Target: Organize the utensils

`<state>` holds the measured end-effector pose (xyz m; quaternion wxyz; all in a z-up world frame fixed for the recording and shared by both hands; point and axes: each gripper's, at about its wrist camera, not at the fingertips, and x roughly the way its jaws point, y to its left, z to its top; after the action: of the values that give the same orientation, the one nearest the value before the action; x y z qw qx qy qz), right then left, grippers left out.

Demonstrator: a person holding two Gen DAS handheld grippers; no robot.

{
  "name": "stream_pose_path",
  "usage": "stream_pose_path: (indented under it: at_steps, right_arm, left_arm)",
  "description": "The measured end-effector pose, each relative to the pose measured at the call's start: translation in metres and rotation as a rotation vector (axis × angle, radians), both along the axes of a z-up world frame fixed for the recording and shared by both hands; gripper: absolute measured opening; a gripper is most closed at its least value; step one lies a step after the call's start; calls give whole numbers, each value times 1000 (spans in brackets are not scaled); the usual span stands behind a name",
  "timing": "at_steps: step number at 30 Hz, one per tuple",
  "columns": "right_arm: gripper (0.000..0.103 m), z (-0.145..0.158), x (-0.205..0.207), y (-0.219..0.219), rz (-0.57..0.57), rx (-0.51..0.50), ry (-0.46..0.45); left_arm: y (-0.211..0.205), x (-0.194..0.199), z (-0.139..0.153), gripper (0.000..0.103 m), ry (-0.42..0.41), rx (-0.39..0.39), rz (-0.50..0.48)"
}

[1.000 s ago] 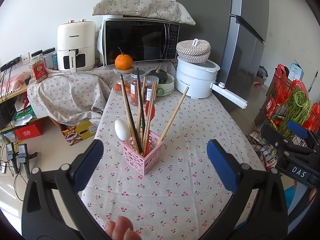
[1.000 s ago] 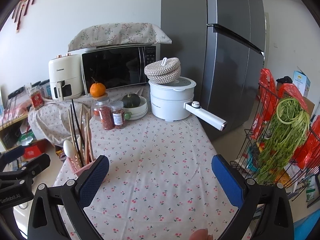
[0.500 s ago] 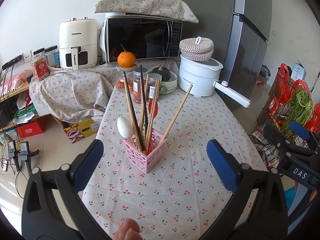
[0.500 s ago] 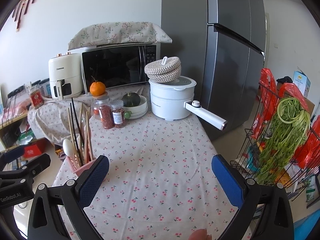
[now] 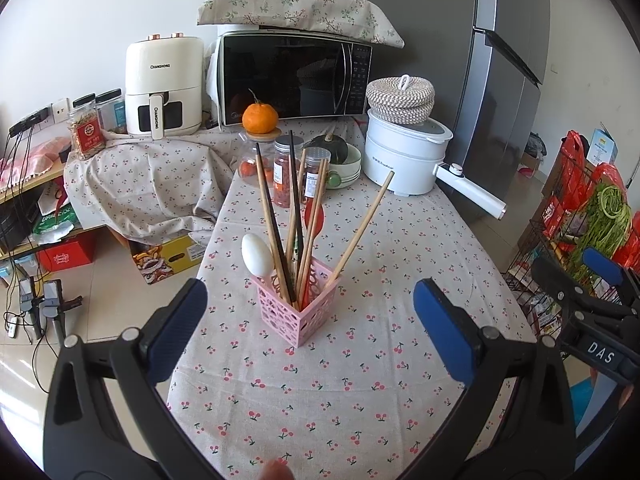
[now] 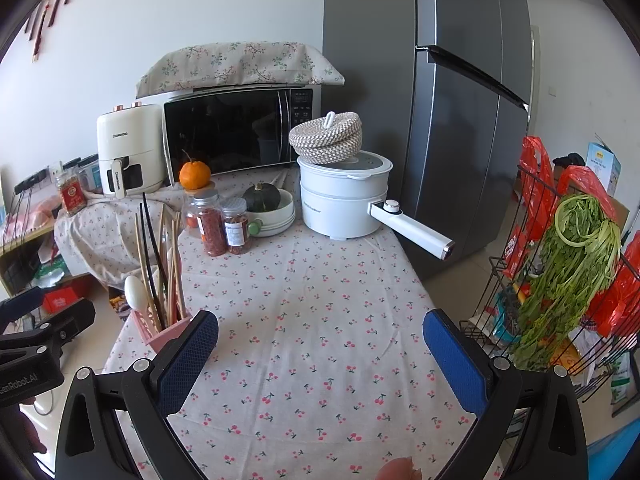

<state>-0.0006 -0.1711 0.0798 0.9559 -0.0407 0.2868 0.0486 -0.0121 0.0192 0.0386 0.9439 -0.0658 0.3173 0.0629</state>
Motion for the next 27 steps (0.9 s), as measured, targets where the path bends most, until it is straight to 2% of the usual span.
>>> stream_pose_path:
  at_steps: [7, 27]
  right_arm:
    - [103, -3, 1, -2, 3, -4, 6]
    - [103, -4, 1, -4, -1, -5, 3]
  left_arm:
    - [1, 1, -1, 102, 24, -42, -17]
    - [-4, -1, 1, 102, 14, -4, 1]
